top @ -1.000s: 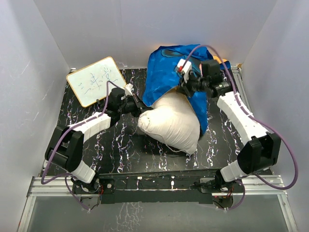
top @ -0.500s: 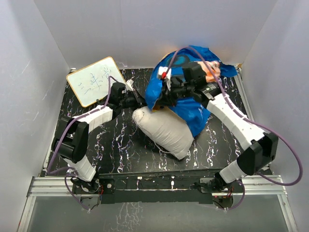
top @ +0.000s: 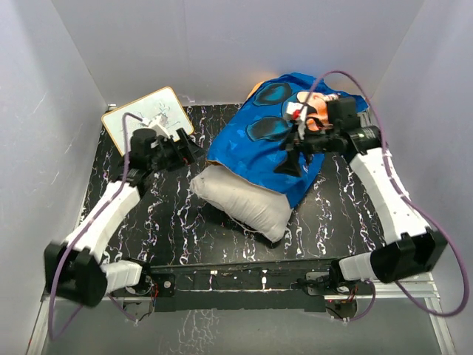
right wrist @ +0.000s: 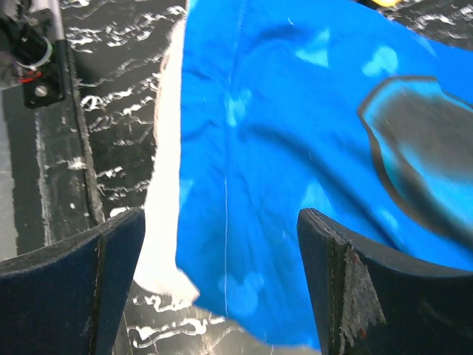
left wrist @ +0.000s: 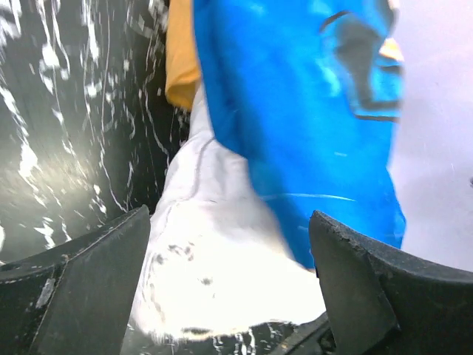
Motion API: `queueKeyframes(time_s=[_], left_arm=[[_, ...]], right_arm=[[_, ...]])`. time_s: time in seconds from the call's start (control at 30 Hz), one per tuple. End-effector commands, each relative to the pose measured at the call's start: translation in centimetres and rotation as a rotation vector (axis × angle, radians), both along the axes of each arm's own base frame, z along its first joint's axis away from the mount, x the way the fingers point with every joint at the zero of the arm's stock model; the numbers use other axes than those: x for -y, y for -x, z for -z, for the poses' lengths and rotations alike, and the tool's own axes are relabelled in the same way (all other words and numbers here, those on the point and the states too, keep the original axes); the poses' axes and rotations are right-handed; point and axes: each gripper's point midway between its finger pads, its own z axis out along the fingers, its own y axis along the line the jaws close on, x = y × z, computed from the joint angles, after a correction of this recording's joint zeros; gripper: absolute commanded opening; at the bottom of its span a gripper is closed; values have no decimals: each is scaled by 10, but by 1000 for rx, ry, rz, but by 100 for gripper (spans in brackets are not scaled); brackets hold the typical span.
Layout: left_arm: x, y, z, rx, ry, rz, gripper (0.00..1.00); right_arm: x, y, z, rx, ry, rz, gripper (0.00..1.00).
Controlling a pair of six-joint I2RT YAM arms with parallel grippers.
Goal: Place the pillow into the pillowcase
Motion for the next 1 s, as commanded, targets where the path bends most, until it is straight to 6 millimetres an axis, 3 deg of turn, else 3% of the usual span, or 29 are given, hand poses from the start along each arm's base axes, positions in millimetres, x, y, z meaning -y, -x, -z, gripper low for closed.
queueKeyframes(time_s=[0.0, 0.07, 0.17, 0.3, 0.43, 0.53, 0.63, 0.77, 0.97], left_arm=[[-25, 28, -53, 245, -204, 65, 86], [-15, 48, -65, 295, -208, 154, 85], [19, 86, -75, 408, -218, 321, 84], [65, 139, -54, 586, -316, 558, 83], [100, 164, -31, 800, -474, 708, 86], [125, 168, -3, 931, -677, 828, 92], [145, 156, 19, 1023, -870, 875, 97], [165, 137, 34, 1093, -994, 885, 97], [167, 108, 62, 1046, -1210, 858, 97]], right_arm=[[27, 15, 5, 41, -12, 30, 87], [40, 20, 21, 46, 24, 58, 88], [52, 37, 48, 73, 94, 33, 90], [60, 47, 75, 183, 150, -1, 92], [62, 43, 87, 358, 166, -28, 98], [59, 38, 82, 501, 154, -55, 100], [56, 32, 72, 571, 132, -58, 100], [54, 25, 66, 586, 118, -53, 100], [57, 9, 96, 539, 138, 0, 97]])
